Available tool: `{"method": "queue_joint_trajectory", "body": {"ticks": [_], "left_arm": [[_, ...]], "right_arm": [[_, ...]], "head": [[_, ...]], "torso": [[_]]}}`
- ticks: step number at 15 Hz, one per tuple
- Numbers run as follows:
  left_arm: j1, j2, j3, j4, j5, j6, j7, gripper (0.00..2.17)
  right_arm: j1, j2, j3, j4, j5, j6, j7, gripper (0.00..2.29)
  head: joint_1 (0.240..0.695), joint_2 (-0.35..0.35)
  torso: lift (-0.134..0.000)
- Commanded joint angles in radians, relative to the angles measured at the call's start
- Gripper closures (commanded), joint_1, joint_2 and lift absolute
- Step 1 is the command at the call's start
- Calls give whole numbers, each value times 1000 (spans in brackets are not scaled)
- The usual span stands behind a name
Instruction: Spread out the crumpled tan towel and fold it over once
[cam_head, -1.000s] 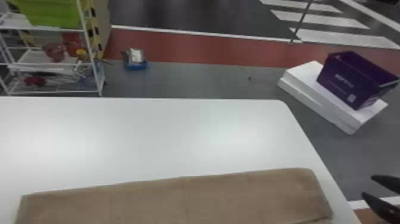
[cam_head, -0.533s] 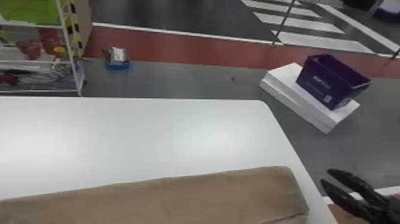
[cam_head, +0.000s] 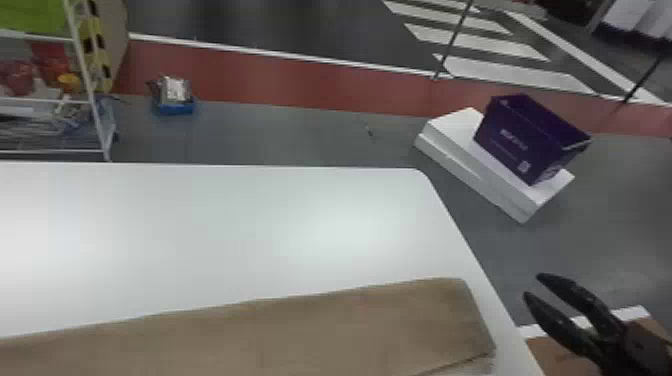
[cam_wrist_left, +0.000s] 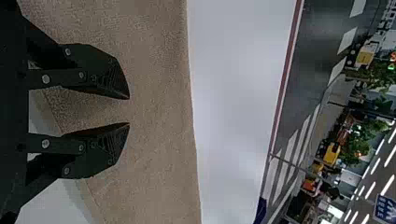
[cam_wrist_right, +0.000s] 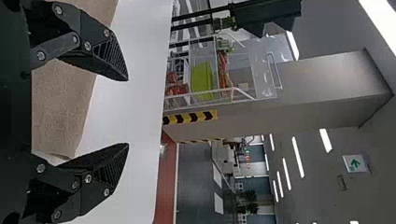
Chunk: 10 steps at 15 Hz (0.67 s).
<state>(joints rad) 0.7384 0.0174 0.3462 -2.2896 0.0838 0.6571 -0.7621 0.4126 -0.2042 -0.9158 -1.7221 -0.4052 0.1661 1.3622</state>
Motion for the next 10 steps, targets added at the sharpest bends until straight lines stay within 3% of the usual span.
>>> {"method": "queue_joint_trajectory", "body": {"ticks": [1,10], "left_arm": [[-1,2,50,7,-3,-1,1,819],[-5,16,88,50,-64,-53,46,819]], "right_arm": [[-3,-8,-15,6,-12,-1,5,417],[-12,-9,-34,10,-61,5,5,296]], "head": [[695,-350],[695,-340]], "torso": [[-124],[-124]]}}
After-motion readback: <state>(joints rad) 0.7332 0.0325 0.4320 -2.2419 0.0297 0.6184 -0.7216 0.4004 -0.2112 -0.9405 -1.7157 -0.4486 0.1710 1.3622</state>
